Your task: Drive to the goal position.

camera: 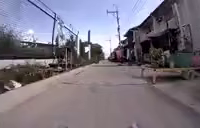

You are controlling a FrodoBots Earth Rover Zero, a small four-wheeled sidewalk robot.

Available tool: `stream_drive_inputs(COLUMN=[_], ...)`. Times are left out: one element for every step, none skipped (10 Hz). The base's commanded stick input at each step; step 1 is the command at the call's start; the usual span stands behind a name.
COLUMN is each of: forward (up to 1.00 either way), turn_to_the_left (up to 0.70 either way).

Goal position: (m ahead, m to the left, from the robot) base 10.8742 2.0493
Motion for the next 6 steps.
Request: stream_drive_inputs(forward=[1.00,1.00,1.00,1.00,1.00,1.00], turn_to_the_left=[-0.35,-0.14,0.02,0.02,0.02,0.02])
